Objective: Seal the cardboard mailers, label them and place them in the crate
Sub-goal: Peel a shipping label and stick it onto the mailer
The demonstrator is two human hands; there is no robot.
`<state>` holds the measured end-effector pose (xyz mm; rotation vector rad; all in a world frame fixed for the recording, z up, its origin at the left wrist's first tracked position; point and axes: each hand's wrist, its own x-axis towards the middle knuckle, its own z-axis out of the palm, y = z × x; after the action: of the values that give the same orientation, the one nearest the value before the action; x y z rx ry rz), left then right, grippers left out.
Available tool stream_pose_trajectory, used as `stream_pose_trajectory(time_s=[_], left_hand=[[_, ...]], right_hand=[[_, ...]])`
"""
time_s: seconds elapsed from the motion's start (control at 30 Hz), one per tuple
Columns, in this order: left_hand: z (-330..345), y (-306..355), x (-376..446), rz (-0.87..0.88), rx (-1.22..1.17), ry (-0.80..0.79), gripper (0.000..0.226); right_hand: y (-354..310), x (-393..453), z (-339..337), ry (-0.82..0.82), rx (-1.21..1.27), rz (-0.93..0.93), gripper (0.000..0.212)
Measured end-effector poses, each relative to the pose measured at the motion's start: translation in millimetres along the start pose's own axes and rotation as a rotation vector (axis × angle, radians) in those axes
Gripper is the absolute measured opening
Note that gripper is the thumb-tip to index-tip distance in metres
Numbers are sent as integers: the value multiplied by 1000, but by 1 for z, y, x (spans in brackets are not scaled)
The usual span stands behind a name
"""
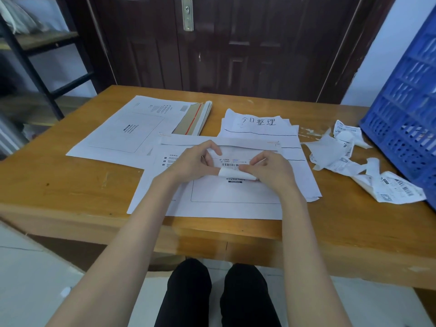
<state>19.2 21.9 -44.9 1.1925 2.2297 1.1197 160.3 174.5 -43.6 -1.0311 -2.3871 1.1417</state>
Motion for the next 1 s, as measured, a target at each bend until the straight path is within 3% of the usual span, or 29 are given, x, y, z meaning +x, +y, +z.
stream_pose_trajectory(time_s=[0.7,1.0], left_hand=[[-3,-1,-8,-15,-29,-76,31],[-4,5,-12,-70,-17,-111,56]], right_hand=[[7,-24,0,-40,116,-130,39],[6,-37,6,18,91,-181,40]])
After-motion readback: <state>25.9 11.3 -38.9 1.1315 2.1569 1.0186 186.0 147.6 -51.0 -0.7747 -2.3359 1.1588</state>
